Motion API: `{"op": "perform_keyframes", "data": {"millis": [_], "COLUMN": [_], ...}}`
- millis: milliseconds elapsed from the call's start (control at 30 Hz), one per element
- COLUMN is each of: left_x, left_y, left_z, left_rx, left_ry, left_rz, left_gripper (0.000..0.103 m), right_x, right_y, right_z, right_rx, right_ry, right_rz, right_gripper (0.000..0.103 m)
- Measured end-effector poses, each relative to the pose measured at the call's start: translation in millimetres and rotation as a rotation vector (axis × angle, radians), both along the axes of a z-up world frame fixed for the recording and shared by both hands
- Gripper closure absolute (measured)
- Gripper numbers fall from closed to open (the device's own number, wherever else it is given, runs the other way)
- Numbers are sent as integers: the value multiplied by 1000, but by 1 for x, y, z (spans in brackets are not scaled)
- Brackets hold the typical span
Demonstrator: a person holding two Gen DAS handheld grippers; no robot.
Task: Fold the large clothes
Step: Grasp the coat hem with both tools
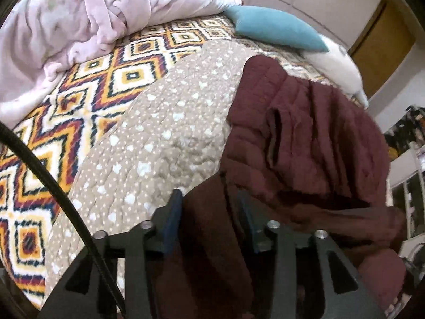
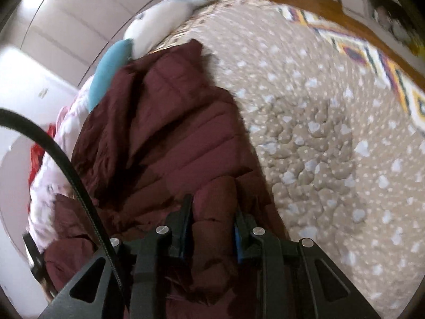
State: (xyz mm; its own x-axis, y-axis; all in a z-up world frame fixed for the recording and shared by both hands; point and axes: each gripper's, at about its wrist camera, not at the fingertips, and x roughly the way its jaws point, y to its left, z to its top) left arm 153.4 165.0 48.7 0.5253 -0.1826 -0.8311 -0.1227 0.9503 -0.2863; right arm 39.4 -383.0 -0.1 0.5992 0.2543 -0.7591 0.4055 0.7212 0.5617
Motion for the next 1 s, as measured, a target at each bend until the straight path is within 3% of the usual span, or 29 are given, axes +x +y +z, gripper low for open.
{"op": "perform_keyframes", "data": {"millis": [167, 300, 333, 433, 600, 733, 1000], "left_x": [-5, -15, -17, -24, -41, -50, -28], "left_y": [21, 27, 27, 26, 25, 33, 66], "left_z": [23, 43, 47, 53, 52, 35, -9], "left_rx": [-173, -208, -197, -147, -100, -74, -267], "left_ry": [-53, -93, -98, -106, -125, -100, -35], "left_rz": [-15, -30, -32, -46, -94, -120, -85], "left_gripper": [47, 42, 42, 42, 38, 37, 36], "right_x": [5, -15, -19, -32, -51, -54, -14], "right_y": [-14, -31, -36, -43, -21, -2, 20], "right_z": [4, 23, 27, 41, 70, 70, 52], "right_rx": [85, 109, 108, 105, -102, -247, -335], "right_ry": [-34, -134, -145, -169, -201, -199, -163], "right_rz": [-16, -110, -129, -116, 40, 140, 239], "right_gripper": [70, 32, 29, 29, 22, 17, 17]}}
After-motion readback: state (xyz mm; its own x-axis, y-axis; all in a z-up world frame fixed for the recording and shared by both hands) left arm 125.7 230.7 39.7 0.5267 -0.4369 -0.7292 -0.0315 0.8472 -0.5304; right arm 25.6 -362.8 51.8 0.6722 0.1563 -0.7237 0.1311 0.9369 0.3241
